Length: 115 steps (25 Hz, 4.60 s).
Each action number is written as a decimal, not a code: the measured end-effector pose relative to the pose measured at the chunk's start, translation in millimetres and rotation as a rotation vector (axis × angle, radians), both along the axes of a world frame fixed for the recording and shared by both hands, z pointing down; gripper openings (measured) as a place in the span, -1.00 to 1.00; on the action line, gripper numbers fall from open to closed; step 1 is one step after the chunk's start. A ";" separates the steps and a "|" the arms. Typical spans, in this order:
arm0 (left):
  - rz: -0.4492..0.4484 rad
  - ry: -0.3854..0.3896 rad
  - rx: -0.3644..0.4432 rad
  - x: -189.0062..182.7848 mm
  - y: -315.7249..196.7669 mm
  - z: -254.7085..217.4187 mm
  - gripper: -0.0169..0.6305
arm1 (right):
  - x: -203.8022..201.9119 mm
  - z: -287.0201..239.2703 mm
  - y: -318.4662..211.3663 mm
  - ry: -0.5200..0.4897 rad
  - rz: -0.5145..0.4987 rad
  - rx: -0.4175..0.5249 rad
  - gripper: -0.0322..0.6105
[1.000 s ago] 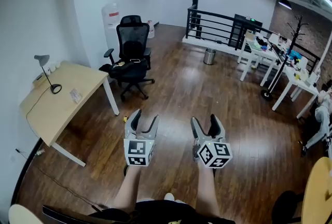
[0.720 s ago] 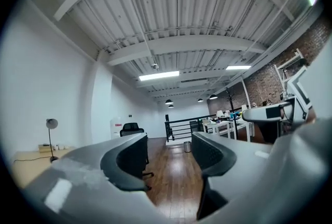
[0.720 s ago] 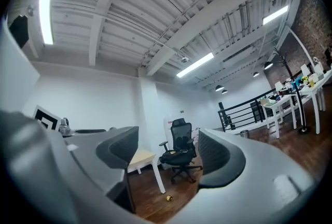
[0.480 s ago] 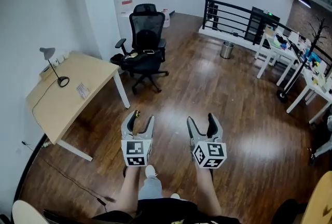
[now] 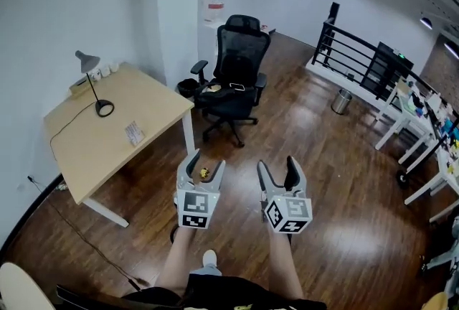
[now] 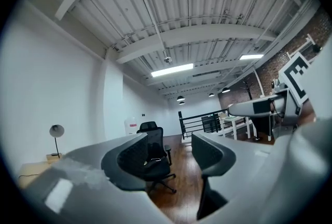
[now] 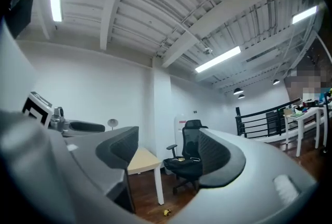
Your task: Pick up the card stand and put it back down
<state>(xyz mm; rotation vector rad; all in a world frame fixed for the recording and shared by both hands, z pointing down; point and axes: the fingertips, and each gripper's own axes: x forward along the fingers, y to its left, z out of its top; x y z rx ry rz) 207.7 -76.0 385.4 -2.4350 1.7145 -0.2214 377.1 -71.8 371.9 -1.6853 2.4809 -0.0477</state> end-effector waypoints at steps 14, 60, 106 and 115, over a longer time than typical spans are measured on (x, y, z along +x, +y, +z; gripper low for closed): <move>-0.240 0.056 -0.038 -191.3 -87.4 16.6 -0.12 | -224.5 8.2 -123.3 0.079 -0.334 -0.032 0.19; -0.957 0.053 -0.080 -554.3 -140.6 47.7 0.00 | -643.4 90.1 -274.6 0.211 -1.119 -0.106 0.17; -0.765 0.153 -0.404 -582.2 -184.4 228.3 0.09 | -489.0 345.1 -479.0 0.736 -1.347 -0.312 0.17; -0.831 0.183 -0.423 -593.1 -164.8 239.9 0.09 | -591.7 376.8 -412.8 0.782 -1.743 -0.282 0.17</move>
